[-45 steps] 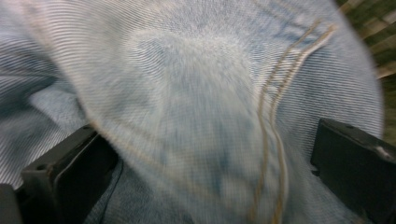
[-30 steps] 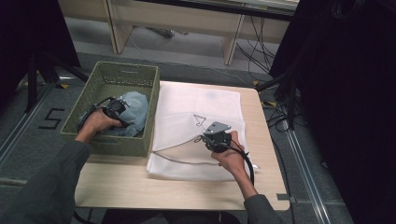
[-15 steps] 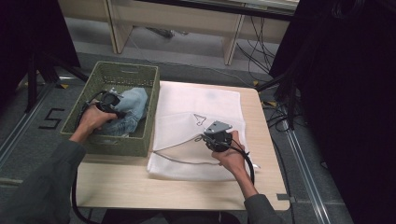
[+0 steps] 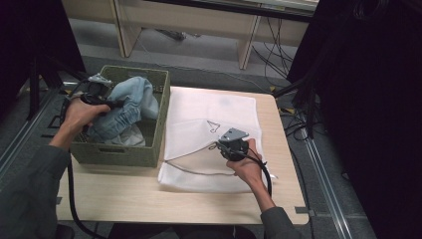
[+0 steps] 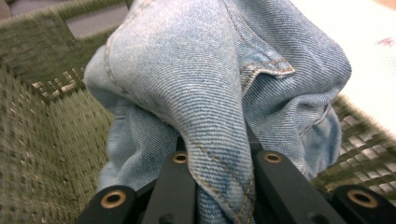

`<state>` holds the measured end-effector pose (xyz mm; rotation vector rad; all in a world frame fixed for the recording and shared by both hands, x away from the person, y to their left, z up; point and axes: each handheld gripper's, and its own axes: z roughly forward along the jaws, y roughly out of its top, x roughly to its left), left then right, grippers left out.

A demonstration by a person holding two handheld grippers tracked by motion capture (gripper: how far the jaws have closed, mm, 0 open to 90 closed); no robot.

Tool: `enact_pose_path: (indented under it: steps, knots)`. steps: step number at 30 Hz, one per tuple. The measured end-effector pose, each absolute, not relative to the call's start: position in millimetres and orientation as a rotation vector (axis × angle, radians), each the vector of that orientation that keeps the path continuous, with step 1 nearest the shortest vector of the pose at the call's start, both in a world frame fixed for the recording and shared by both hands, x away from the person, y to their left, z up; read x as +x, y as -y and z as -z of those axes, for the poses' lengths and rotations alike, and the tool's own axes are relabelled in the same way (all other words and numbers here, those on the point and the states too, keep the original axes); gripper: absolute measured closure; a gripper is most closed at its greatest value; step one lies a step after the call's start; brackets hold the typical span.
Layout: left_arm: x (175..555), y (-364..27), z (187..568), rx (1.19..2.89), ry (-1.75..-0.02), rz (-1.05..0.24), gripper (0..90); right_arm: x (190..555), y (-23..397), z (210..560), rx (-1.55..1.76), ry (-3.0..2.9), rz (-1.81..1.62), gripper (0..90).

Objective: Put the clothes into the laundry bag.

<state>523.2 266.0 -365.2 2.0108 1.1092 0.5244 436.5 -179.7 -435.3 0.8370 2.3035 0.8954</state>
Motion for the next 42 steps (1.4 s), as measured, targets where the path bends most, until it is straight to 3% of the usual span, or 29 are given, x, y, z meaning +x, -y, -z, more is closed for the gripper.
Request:
enact_pose_path:
  steps: [8,20,36,42]
  knots:
    - [507,-269,329,1.927,-1.076,-0.566,82.3,438,182,432,0.807,-2.270,-0.908,86.3]
    - [475,-269,267,1.874,-0.994,-0.524,82.3,436,182,429,0.860,-2.263,-0.924,86.5]
    - [419,-239,197,1.913,-0.791,-0.504,82.1,438,184,428,0.838,-2.234,-0.925,86.5]
    - [392,-213,182,1.924,-0.696,-0.426,82.1,438,185,427,0.849,-2.258,-0.934,86.5]
